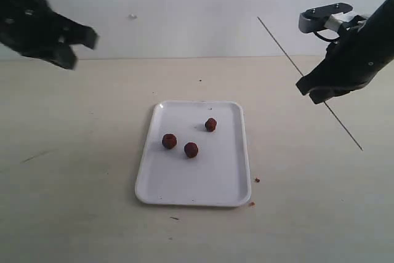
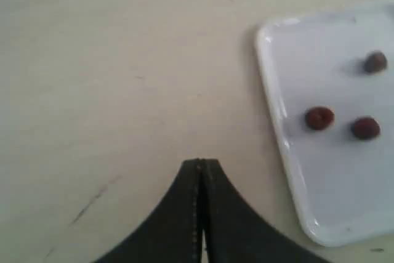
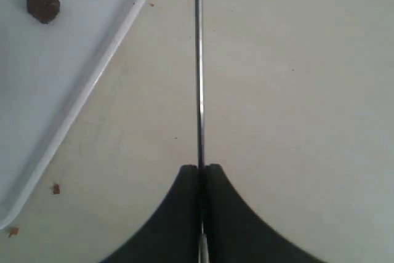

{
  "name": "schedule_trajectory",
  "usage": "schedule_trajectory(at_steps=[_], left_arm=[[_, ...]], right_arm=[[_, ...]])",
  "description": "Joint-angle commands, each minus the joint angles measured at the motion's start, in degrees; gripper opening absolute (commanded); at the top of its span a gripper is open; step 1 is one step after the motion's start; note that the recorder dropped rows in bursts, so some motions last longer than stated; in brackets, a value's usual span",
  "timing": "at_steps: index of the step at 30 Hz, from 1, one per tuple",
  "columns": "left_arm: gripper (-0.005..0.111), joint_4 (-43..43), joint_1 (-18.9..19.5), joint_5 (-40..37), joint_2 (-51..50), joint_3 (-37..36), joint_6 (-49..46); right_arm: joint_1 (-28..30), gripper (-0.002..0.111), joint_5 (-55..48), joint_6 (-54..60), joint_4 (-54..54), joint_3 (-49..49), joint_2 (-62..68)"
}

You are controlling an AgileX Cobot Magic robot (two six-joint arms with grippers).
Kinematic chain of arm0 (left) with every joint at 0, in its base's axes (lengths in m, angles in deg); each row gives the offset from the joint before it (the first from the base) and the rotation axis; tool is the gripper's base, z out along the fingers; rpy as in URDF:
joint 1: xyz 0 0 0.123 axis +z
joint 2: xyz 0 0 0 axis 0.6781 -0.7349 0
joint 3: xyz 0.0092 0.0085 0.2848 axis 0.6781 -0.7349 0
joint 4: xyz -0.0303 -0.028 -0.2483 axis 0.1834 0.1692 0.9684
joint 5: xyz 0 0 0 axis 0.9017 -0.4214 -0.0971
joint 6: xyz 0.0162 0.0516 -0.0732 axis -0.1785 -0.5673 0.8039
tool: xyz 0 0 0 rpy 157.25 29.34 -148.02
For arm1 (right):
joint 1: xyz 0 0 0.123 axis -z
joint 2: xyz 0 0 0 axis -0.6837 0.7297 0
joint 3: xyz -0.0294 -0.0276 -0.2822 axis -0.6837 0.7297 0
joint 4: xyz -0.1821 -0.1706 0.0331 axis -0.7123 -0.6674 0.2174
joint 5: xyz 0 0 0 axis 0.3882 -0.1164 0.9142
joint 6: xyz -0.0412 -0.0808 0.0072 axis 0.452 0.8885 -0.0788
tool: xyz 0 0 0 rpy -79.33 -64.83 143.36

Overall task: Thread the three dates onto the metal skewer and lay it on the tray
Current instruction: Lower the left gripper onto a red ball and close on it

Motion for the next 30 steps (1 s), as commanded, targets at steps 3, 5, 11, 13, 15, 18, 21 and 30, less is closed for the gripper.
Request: schedule_trajectory(at_steps=[3, 5, 11, 13, 15, 18, 21, 30], left_arm=[[0.021, 1.94, -8.96, -12.44, -20.06, 17.21, -9.88], [0.034, 1.94, -10.08, -15.10, -25.08, 22.25, -9.88], [0.061, 2.54, -11.50, -16.69, -34.18, 31.78, -8.97], [0.061, 2.72, -12.10, -17.05, -35.73, 33.17, -8.98], [0.061, 2.72, -12.69, -17.06, -36.66, 33.80, -8.98], [0.061, 2.33, -13.60, -17.06, -37.86, 34.00, -8.98], [0.061, 2.21, -13.82, -17.06, -39.04, 34.00, -8.98], [0.061, 1.62, -13.82, -16.64, -40.06, 34.00, -8.98]], right_arm=[[1.35, 0.000, -0.55, 1.38, 0.67, 0.25, 0.12], [1.35, 0.000, -0.65, 3.40, 2.66, 0.25, 0.12], [1.35, 0.000, -2.11, 8.24, 7.19, 0.25, 0.12], [1.35, 0.000, -2.11, 8.56, 7.60, 0.25, 0.12], [1.35, 0.000, -2.11, 8.56, 7.60, 0.25, 0.12], [1.35, 0.000, -2.11, 8.56, 7.60, 0.25, 0.12], [1.35, 0.000, -2.11, 8.56, 7.60, 0.25, 0.12], [1.35, 0.000, -2.11, 8.56, 8.05, 0.25, 0.12]])
